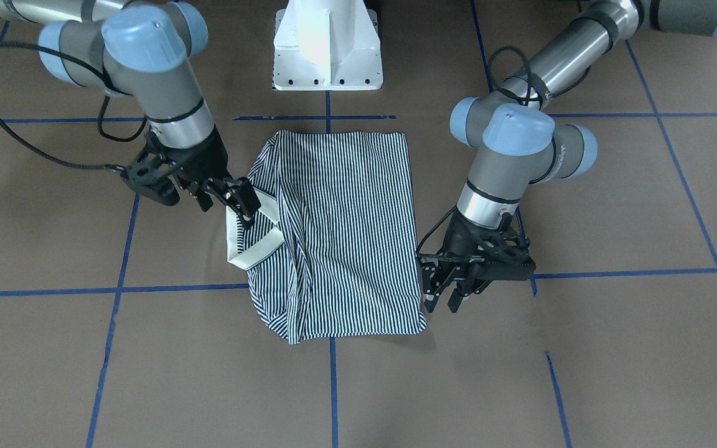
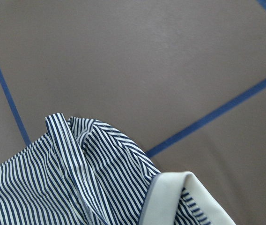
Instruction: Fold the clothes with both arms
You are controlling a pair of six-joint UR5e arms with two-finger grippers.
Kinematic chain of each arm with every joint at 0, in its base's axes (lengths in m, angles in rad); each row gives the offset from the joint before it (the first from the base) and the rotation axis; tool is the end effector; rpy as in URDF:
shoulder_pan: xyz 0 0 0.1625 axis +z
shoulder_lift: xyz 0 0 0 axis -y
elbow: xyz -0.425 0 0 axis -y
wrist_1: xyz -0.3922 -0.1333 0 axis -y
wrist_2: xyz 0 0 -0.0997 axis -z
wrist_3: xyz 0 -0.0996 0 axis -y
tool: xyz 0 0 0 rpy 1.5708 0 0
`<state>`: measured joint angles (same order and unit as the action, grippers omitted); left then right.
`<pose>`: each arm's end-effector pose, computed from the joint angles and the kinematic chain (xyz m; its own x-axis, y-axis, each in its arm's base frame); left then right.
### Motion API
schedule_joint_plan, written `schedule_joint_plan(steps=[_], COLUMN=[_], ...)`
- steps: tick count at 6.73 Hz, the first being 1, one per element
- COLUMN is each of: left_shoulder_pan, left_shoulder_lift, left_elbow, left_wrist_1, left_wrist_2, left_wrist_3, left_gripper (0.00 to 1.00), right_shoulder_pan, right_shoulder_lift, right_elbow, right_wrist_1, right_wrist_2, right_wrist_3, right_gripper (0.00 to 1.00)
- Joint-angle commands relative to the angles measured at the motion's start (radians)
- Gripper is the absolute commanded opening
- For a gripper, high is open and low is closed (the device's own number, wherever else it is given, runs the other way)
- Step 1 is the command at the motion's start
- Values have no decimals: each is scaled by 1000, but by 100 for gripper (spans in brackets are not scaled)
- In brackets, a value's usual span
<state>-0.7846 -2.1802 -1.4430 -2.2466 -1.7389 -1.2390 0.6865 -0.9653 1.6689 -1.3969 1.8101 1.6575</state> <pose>0.4277 -0.5918 0.2775 0.4604 -0.0058 -0.8877 0.4635 0.8544 0.2348 -0.4557 -0.5153 0.2434 0.4513 0.4786 0.7531 -0.5158 0.8286 -0.2175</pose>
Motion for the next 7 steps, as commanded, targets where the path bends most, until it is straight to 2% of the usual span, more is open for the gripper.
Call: schedule_joint_plan(steps=[1,3,4,7], left_shoulder_pan=[-12,-18,-16,-16], left_shoulder_lift=[115,179,183,183], left_elbow=[-134,-183,-188,-191], left_wrist_1=[2,2,2,4], left_wrist_2=[-37,-37,-37,-37], left_wrist_3=[1,7,6,4], left_gripper=[49,49,49,49], right_shoulder_pan=[4,-4,-33,-82], right_shoulder_lift=[205,350,346,332], right_elbow=[-321,-544,-558,-560], right_wrist_1=[45,47,47,47], right_wrist_2=[-37,-64,-61,-63], right_wrist_3=[-167,-365,-458,-482], right_gripper=[100,100,100,100])
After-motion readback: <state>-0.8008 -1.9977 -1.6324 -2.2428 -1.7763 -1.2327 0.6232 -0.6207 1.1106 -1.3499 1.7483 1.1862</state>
